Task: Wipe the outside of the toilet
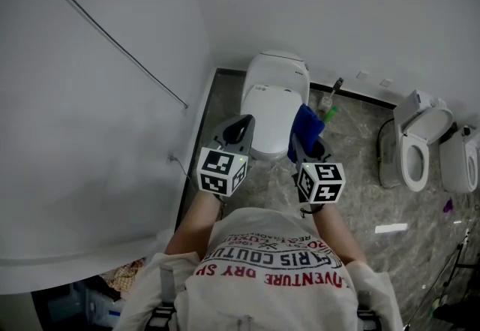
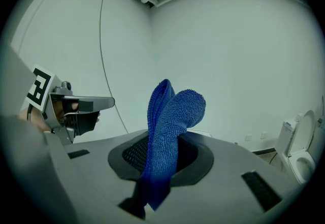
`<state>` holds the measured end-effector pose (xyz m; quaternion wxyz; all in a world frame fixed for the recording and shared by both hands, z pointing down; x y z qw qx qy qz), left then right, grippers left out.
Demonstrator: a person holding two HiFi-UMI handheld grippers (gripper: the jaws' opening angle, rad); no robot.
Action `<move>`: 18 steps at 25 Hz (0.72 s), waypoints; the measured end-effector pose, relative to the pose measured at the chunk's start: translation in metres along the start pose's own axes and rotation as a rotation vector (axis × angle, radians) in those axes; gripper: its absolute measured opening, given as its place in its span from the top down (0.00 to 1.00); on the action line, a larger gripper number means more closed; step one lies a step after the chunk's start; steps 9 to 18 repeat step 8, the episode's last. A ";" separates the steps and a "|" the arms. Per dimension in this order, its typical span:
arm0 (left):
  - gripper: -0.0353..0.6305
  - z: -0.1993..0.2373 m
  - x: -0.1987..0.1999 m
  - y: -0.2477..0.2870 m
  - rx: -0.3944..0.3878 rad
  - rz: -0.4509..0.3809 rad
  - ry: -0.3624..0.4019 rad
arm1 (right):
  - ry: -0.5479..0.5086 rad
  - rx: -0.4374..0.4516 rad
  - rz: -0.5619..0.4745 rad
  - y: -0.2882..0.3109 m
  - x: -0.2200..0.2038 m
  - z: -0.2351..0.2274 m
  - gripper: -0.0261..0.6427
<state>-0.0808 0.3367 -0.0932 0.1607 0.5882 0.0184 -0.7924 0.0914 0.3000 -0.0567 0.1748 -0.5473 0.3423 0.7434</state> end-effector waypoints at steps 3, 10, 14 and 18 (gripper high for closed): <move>0.94 -0.002 -0.004 0.001 0.009 0.002 -0.010 | -0.005 0.008 0.004 -0.001 -0.003 -0.002 0.85; 0.94 -0.003 -0.013 0.004 0.013 0.013 -0.019 | -0.007 0.011 0.016 -0.002 -0.012 -0.004 0.85; 0.94 -0.003 -0.013 0.004 0.013 0.013 -0.019 | -0.007 0.011 0.016 -0.002 -0.012 -0.004 0.85; 0.94 -0.003 -0.013 0.004 0.013 0.013 -0.019 | -0.007 0.011 0.016 -0.002 -0.012 -0.004 0.85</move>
Point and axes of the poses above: the fingertips, and each gripper's own axes: y forward along the fingers, z to its left, x out of its top, the point moved 5 cm from there along -y, backward along the fingers, and after that the axes turned 15 degrees about -y, right-handed, at the moved point
